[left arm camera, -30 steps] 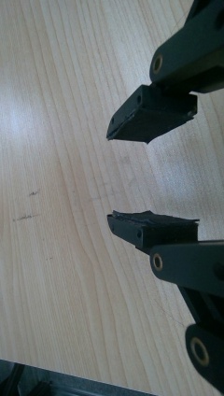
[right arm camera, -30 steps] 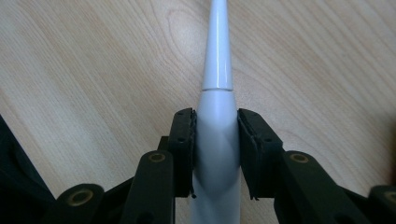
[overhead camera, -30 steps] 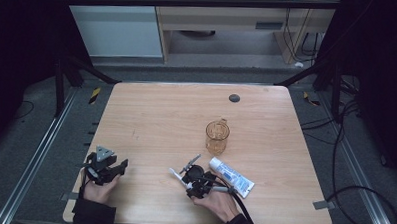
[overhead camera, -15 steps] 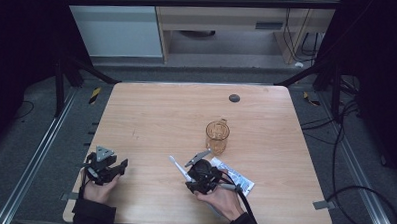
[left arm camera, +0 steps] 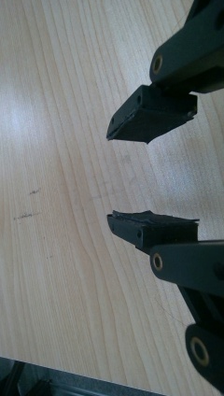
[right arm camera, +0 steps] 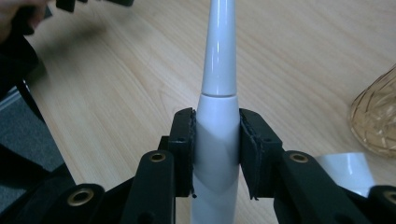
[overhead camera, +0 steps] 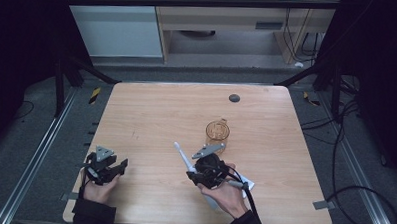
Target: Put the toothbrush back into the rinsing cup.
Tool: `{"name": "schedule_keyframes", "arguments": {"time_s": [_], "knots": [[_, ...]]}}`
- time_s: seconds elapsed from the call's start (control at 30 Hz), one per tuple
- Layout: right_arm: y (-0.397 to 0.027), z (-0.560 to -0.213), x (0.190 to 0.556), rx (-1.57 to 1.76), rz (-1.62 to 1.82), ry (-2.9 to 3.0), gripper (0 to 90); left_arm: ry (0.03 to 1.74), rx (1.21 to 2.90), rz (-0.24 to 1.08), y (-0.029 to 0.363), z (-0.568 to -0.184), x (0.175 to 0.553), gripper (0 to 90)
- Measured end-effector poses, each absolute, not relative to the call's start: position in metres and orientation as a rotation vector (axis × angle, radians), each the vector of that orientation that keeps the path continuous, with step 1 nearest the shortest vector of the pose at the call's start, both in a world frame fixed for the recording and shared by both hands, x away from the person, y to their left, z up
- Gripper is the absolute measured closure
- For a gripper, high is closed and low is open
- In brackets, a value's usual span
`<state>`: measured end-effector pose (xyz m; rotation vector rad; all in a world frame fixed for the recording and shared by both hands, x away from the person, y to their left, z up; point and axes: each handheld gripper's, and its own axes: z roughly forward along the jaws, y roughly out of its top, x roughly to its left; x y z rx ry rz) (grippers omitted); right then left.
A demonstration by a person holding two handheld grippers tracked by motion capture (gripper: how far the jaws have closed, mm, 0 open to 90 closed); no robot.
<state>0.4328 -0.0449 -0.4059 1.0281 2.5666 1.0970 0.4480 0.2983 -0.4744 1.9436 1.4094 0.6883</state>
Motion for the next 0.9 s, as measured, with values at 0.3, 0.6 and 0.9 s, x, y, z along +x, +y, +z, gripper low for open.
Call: {"name": "schedule_keyframes", "arguments": {"time_s": [0.3,0.6,0.9], "knots": [[-0.051,-0.394,0.433,1.026,1.256,2.406,67.9,1.409,1.943,0.692,0.298,-0.474,0.448,51.4],[-0.056,-0.381,0.436,1.036,1.423,2.188,67.9,1.412,1.94,0.695,0.298,-0.475,0.448,51.4],[-0.055,-0.37,0.444,1.038,1.528,2.002,67.9,1.413,1.939,0.696,0.299,-0.475,0.448,51.3]]}}
